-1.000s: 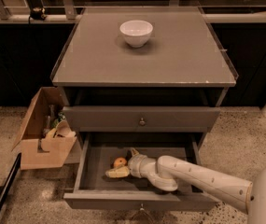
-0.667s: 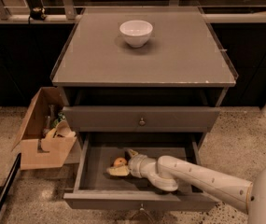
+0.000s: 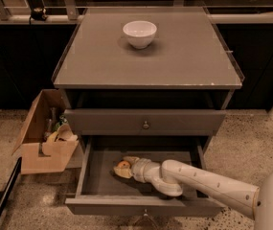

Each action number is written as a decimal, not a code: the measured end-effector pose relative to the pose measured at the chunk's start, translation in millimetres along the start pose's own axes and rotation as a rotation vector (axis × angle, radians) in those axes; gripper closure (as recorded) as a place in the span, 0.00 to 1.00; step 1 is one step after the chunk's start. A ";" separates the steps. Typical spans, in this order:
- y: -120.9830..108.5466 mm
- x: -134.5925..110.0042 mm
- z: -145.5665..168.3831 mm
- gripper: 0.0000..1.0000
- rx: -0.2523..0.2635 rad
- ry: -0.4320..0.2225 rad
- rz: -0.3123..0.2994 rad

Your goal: Pick orange from middle drawer and place on counter

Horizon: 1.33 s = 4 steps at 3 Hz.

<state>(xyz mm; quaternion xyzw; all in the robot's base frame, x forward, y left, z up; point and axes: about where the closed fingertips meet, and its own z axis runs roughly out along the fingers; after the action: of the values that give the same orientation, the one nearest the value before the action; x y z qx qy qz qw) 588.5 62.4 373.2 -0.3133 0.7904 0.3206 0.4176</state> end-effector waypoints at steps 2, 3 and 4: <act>0.3 -1.3 1.1 1.00 -0.022 -0.015 0.013; 2.8 -29.5 -18.1 1.00 -0.069 -0.092 -0.009; 17.2 -58.3 -55.1 1.00 -0.032 -0.177 -0.043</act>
Offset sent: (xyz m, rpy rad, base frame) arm 0.0031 -0.0006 0.0017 0.0730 0.0155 0.0209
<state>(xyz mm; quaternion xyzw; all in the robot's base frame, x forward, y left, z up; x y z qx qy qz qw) 576.6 43.6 452.2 -0.3075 0.7381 0.3507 0.4876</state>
